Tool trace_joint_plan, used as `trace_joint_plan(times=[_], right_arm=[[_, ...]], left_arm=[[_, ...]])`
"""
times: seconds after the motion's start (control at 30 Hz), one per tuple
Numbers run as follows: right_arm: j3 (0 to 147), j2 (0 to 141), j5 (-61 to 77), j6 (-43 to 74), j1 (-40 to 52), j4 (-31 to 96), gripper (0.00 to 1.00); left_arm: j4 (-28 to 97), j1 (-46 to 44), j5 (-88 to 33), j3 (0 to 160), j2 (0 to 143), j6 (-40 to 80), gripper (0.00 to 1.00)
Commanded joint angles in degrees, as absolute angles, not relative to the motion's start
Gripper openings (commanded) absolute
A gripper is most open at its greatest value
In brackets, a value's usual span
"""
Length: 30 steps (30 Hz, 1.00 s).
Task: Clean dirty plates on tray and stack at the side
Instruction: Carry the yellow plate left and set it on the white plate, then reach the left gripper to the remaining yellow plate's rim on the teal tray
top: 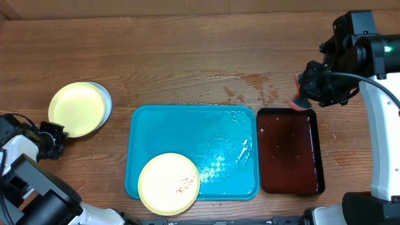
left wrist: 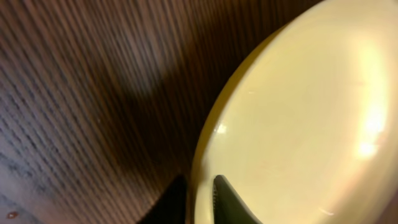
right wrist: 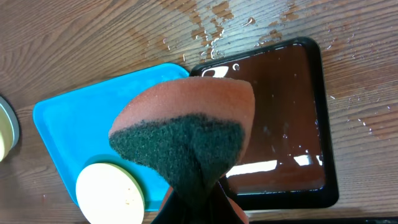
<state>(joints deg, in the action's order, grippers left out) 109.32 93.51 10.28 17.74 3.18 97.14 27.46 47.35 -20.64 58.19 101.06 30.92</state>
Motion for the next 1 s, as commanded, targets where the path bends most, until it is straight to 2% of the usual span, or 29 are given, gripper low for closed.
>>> trace_joint_plan(times=[0.0,0.07,0.17,0.27,0.43,0.6,0.63,0.77,0.97], right_arm=[[109.0,93.6,10.7,17.8,3.3,97.1,0.04],[109.0,93.6,10.8,17.8,3.3,97.1,0.04],[109.0,93.6,11.1,17.8,3.3,97.1,0.04],[109.0,93.6,11.7,17.8,3.3,97.1,0.04],[109.0,93.6,11.7,17.7,3.3,97.1,0.04],[109.0,93.6,11.4,17.8,3.3,97.0,0.04],[109.0,93.6,10.9,17.9,3.3,96.9,0.04],[107.4,93.6,4.1,21.5,3.3,96.0,0.04],[99.2,93.6,4.1,21.4,3.3,93.0,0.04]], left_arm=[[26.2,46.8,-21.7,58.1,101.3,32.0,0.27],[26.0,46.4,-21.7,58.3,101.3,31.4,0.28],[25.8,45.3,-22.1,58.6,101.3,29.6,0.49],[25.2,43.7,-24.9,58.9,101.3,26.7,0.56],[27.6,40.2,-27.0,61.9,101.2,24.7,0.54],[33.9,35.0,-27.0,66.8,100.8,22.6,0.41],[34.9,34.1,-26.9,67.4,100.7,22.0,0.41],[41.6,27.4,-26.4,71.0,99.4,14.2,0.42],[56.4,14.9,-26.4,73.0,97.2,-3.5,0.42]])
